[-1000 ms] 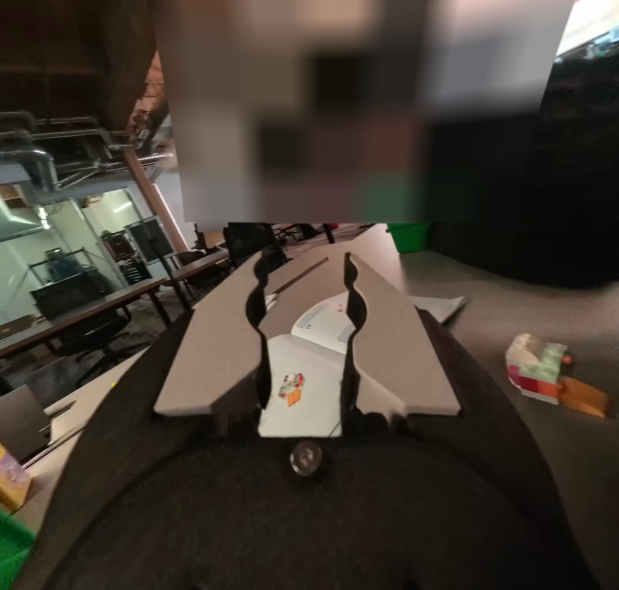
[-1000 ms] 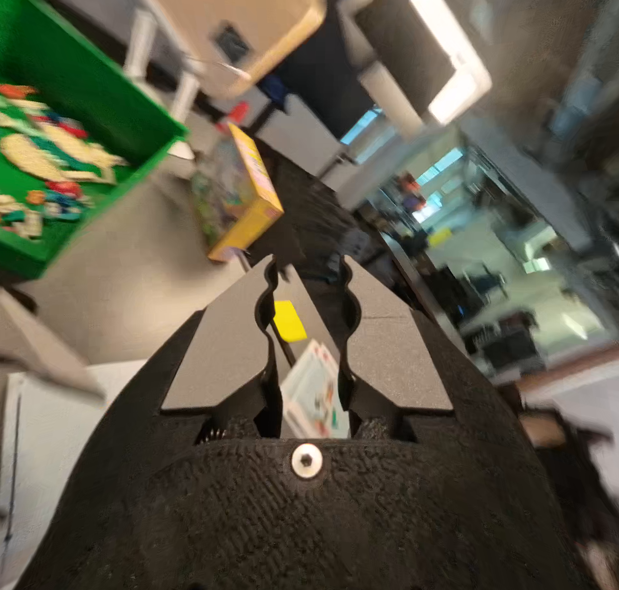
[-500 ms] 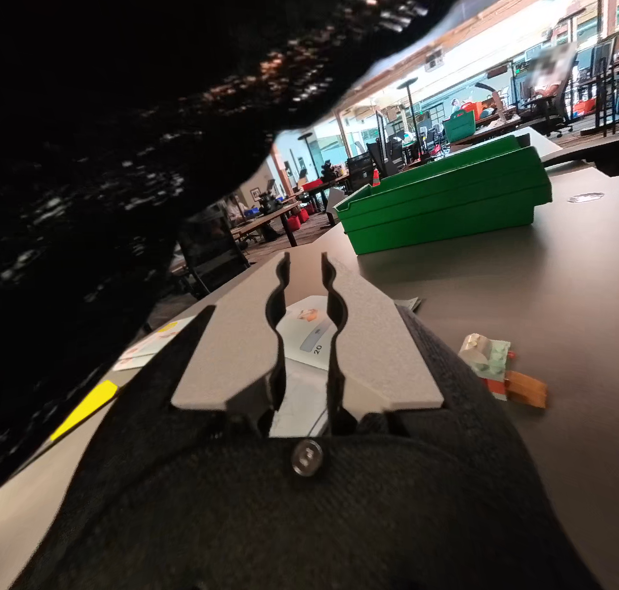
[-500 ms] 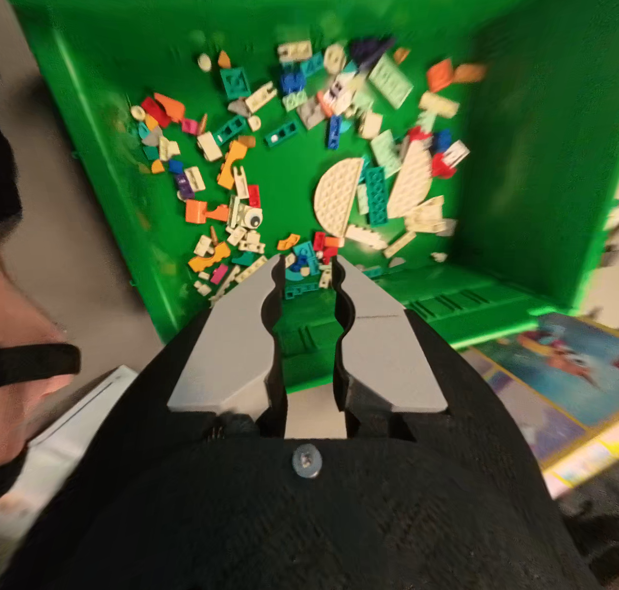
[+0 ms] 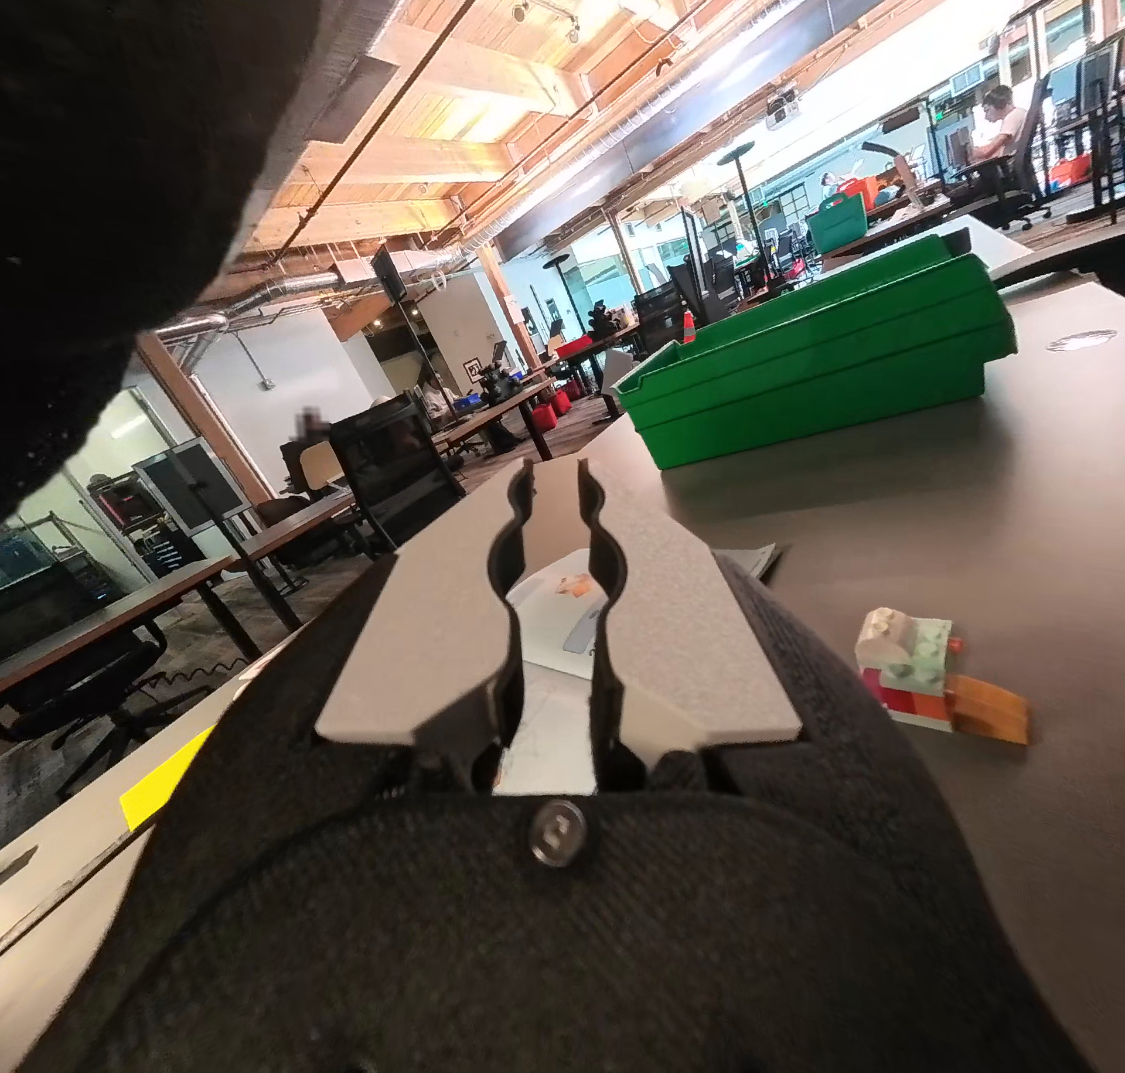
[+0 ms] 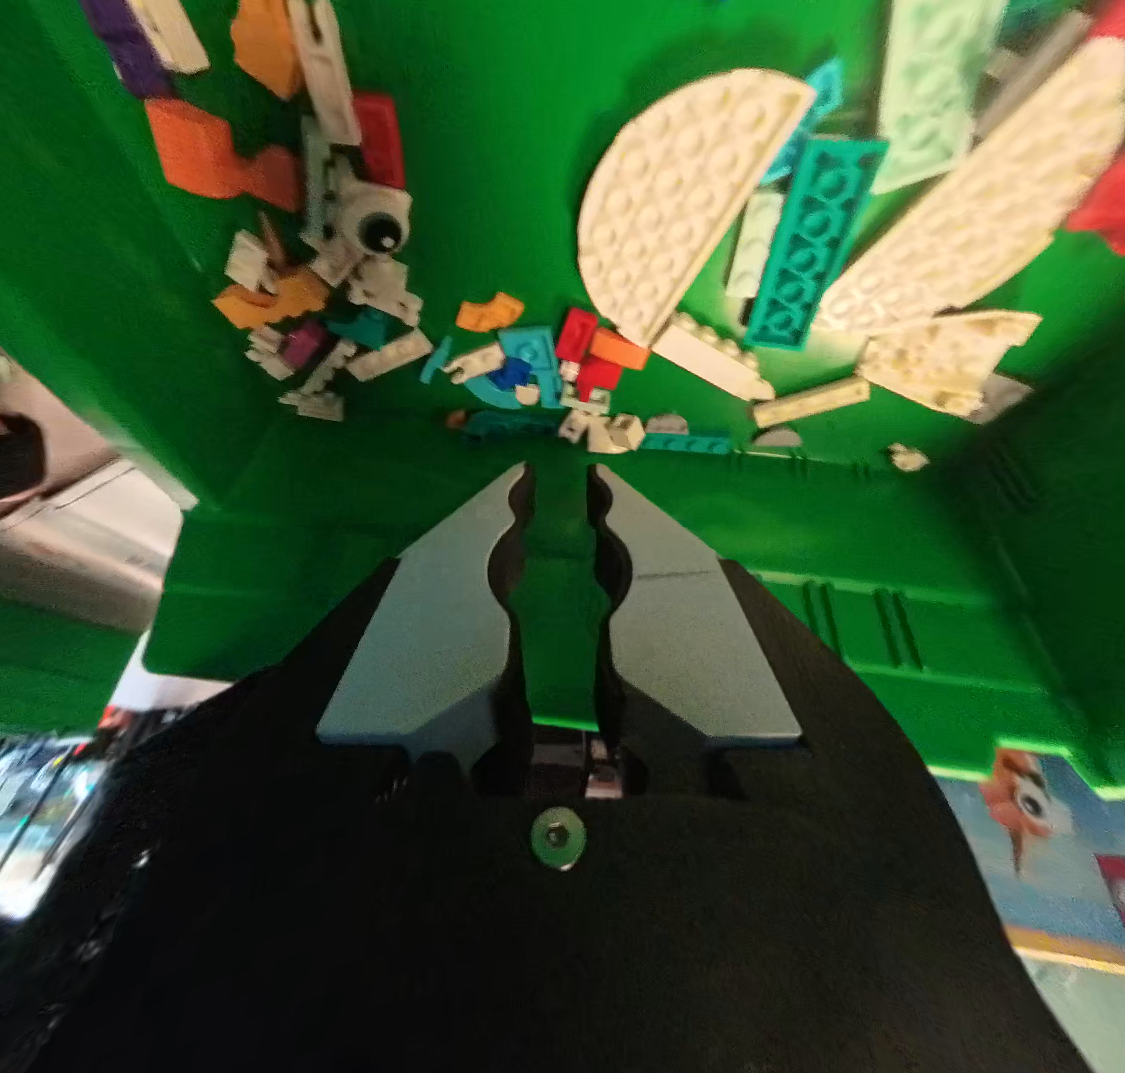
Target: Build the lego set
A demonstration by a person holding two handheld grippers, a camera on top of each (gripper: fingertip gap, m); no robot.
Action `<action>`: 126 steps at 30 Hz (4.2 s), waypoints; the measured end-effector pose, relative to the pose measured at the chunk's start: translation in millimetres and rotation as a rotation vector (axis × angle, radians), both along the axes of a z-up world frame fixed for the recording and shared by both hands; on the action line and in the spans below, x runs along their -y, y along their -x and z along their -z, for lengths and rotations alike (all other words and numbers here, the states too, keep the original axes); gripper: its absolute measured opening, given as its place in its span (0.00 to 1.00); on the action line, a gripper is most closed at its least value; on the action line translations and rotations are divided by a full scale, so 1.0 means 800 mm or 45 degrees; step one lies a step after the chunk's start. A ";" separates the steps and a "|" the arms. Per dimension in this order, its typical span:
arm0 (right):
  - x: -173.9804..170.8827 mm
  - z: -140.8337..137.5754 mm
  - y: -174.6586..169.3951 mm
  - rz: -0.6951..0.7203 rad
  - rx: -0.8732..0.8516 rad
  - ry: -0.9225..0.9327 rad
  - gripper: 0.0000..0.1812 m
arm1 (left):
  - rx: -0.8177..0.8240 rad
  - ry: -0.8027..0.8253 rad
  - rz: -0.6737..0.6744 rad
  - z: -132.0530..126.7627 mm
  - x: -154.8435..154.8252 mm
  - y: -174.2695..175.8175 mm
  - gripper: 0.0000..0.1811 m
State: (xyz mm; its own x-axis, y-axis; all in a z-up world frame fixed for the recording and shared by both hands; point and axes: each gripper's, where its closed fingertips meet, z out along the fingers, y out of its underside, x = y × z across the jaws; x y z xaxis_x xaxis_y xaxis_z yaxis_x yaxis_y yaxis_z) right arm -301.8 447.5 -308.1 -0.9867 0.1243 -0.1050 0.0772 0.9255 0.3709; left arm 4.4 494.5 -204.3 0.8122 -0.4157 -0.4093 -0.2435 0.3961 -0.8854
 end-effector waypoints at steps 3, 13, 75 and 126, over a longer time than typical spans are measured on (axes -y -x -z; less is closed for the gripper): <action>-0.004 0.012 -0.018 0.066 0.124 -0.066 0.06 | 0.014 0.001 -0.005 -0.002 -0.001 0.003 0.07; 0.034 0.025 0.040 0.159 -0.168 0.206 0.00 | 0.031 0.016 0.008 -0.002 -0.002 0.003 0.07; 0.055 0.023 0.000 0.024 -0.192 0.302 0.00 | 0.057 0.028 0.012 -0.004 -0.003 0.007 0.07; 0.077 0.025 0.031 0.921 -0.110 0.522 0.20 | 0.067 0.028 0.010 -0.006 -0.003 0.008 0.07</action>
